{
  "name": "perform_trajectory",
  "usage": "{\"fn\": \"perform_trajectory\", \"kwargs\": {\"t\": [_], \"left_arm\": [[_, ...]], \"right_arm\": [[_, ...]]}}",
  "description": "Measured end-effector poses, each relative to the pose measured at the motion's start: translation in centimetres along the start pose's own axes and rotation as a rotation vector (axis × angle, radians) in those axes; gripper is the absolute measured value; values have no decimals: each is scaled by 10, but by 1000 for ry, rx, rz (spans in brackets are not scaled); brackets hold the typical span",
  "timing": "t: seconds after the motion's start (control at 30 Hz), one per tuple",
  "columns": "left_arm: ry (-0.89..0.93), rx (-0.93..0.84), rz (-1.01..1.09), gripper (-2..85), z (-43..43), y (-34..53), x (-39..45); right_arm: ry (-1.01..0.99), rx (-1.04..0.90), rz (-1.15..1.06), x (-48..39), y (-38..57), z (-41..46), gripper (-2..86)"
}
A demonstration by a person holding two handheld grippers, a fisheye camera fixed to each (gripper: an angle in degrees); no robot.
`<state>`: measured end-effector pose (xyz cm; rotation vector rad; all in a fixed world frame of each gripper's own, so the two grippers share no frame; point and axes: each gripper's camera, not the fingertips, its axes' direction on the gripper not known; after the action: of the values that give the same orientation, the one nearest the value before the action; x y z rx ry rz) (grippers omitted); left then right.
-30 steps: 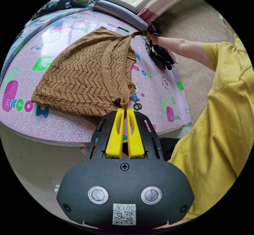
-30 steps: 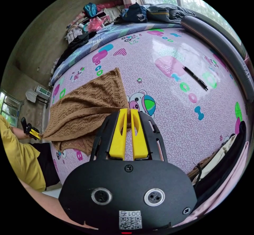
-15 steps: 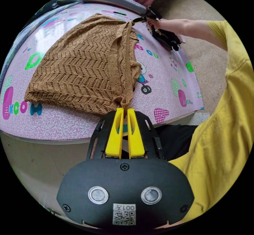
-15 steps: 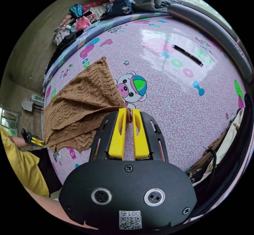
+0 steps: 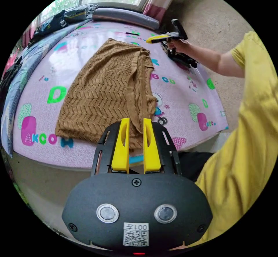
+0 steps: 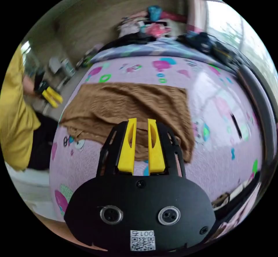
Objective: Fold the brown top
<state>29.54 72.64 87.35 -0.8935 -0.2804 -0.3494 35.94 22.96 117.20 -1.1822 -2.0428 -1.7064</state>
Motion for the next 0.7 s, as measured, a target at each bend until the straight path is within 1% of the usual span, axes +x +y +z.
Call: {"fn": "perform_trajectory", "kwargs": {"t": [0.07, 0.1, 0.17, 0.23, 0.33, 0.43, 0.5, 0.53, 0.6, 0.7], "left_arm": [[-49, -50, -5, 26, 21, -22, -1], [-79, -61, 9, 25, 33, -34, 0], [-85, -58, 43, 27, 46, -47, 5], [-73, -53, 46, 31, 54, -54, 9], [-72, -69, 4, 40, 60, -55, 11], [-67, -92, -30, 47, 66, -55, 11], [-51, -114, -50, 41, 71, -57, 11], [-33, -113, -56, 16, 72, -57, 12], [3, -89, -59, -3, 68, -57, 14], [19, -29, -35, -10, 54, -54, 26]], "right_arm": [[-19, -96, -225, -58, -19, 33, 66], [-17, -120, -279, -70, -22, 41, 68], [21, -193, -455, -107, -30, 68, 77], [23, -216, -524, -124, -35, 82, 82], [-6, -217, -564, -137, -43, 97, 80], [-25, -245, -602, -146, -50, 110, 58], [-20, -258, -632, -152, -52, 114, 33], [-14, -252, -645, -155, -52, 113, 21], [-13, -263, -653, -160, -51, 110, 14], [0, -279, -662, -169, -42, 100, 10]]}}
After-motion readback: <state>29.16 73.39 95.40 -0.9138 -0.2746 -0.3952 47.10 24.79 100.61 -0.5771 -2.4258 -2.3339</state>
